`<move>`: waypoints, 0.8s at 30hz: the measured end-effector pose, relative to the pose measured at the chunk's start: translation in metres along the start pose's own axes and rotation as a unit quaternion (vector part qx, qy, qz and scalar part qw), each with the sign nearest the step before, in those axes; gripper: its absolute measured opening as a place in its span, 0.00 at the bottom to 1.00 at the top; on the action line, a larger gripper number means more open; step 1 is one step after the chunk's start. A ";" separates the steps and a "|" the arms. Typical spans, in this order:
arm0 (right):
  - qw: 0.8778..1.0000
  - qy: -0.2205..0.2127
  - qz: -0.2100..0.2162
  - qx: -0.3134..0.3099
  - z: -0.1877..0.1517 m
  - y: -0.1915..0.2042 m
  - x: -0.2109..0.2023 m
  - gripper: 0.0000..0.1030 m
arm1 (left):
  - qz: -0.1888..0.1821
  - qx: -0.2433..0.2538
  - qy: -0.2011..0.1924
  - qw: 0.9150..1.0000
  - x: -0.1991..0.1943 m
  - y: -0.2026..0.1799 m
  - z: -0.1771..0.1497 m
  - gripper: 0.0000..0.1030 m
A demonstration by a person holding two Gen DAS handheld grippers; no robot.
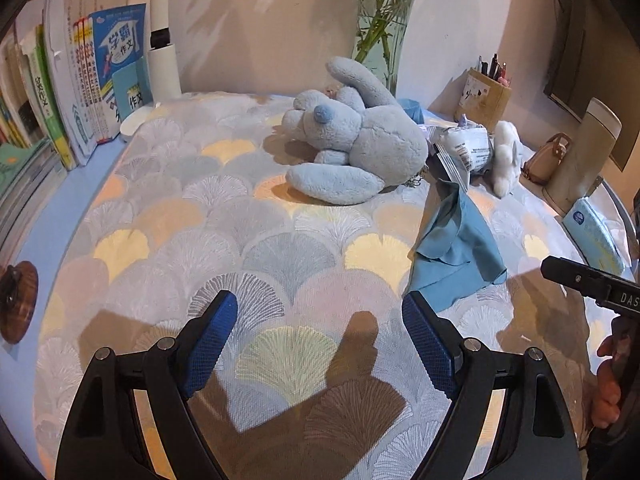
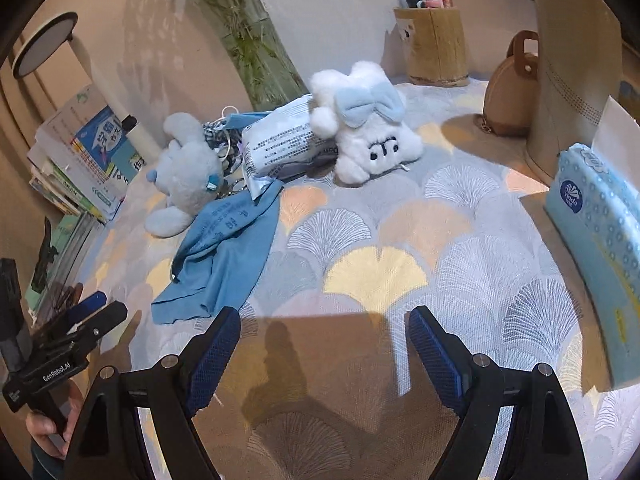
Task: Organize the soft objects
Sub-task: 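Grasp the grey plush bunny with the left gripper while the right grasps the blue cloth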
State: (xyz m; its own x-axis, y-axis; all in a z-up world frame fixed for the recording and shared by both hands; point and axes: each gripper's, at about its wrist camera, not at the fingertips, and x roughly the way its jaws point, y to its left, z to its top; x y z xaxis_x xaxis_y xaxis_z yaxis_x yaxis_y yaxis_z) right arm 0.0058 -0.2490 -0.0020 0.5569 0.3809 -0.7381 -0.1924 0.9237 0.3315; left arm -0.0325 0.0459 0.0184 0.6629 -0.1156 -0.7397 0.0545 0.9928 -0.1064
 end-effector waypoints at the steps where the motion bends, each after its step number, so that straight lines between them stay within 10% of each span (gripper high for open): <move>1: 1.000 -0.003 0.000 0.000 0.000 -0.001 -0.001 0.83 | -0.001 -0.002 0.001 1.000 0.000 0.001 0.000 0.81; 8: 0.999 0.032 0.010 -0.022 0.000 0.011 -0.001 0.83 | -0.024 -0.019 0.011 0.999 -0.013 0.006 0.013 0.81; 15: 0.992 0.050 0.028 -0.111 0.030 0.066 0.004 0.83 | -0.142 -0.103 0.031 0.984 -0.009 0.007 0.081 0.81; 24: 0.994 0.054 0.031 -0.093 0.036 0.074 0.059 0.83 | -0.123 -0.161 0.052 0.978 0.079 -0.007 0.114 0.81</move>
State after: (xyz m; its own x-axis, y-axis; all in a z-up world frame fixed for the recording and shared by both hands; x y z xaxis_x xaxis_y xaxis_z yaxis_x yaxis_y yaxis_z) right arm 0.0538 -0.1598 -0.0003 0.4518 0.4301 -0.7816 -0.3744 0.8866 0.2715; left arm 0.1045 0.0330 0.0359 0.5787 -0.3685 -0.7275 -0.0471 0.8755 -0.4809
